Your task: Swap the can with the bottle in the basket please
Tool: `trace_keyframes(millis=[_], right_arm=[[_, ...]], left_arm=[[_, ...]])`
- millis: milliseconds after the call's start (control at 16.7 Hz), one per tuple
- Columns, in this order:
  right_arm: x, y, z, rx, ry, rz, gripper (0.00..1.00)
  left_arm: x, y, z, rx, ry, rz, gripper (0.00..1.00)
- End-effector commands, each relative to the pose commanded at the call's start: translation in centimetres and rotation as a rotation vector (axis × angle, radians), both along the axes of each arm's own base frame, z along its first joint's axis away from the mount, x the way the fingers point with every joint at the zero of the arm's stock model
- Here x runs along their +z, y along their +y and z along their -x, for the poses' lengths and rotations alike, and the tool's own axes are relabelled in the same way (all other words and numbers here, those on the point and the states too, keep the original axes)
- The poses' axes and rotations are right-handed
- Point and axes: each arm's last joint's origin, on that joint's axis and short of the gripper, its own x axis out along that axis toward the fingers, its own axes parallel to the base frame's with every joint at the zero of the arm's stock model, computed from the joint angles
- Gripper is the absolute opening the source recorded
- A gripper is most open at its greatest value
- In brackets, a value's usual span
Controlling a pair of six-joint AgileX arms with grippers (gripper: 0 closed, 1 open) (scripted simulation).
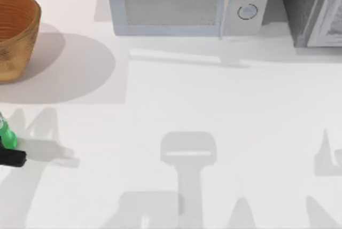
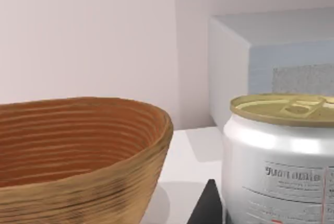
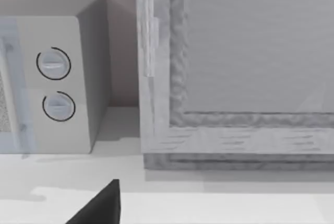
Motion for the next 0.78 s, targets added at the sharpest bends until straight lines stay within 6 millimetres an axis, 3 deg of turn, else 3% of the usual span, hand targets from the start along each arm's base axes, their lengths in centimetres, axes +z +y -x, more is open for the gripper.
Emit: trace_keyframes(millis=[360,780], right_arm=[[0.0,0.0,0.0,0.0,0.0,0.0,1.0],[0.0,0.0,0.0,0.0,0.0,0.0,1.0]], left_arm=[[3.7,-1.7,-3.4,-0.232,-0.017,-0.039,0.0],[5.9,-4.2,-8.5,-0.49,-0.049,-0.058,0.0]])
